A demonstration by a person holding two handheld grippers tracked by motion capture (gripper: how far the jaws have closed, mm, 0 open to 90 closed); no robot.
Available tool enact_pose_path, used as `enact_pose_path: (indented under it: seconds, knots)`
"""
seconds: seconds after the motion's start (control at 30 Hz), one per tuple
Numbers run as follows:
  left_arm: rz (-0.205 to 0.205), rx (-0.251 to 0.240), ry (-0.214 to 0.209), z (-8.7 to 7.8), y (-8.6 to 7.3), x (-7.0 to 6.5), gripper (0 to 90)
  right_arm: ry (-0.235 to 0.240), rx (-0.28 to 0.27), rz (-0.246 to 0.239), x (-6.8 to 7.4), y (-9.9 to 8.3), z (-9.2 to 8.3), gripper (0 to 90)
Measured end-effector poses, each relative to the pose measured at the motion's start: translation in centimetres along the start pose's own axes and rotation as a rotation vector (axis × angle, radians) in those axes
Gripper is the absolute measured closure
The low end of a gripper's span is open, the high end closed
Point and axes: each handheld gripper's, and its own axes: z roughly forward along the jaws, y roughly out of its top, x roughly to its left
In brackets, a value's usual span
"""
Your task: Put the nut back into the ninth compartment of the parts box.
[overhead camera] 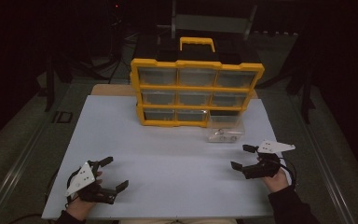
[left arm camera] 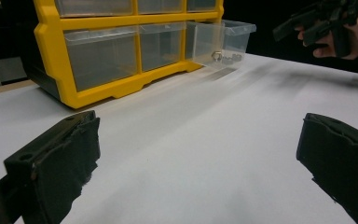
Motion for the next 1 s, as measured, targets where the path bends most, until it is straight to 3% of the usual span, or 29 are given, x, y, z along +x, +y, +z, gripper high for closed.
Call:
enact_pose_path:
  seconds: [0.33, 1.0]
  knots:
    - [0.003, 0.002, 0.0, 0.0, 0.0, 0.0, 0.0, 0.009, -0.054, 0.045, 0.0, -2.0, -0.5, 9.6]
    - [-0.001, 0.003, -0.002, 0.0, -0.1, 0.1, 0.0, -0.013, -0.051, 0.06, -0.1, -4.5, -1.8, 9.6]
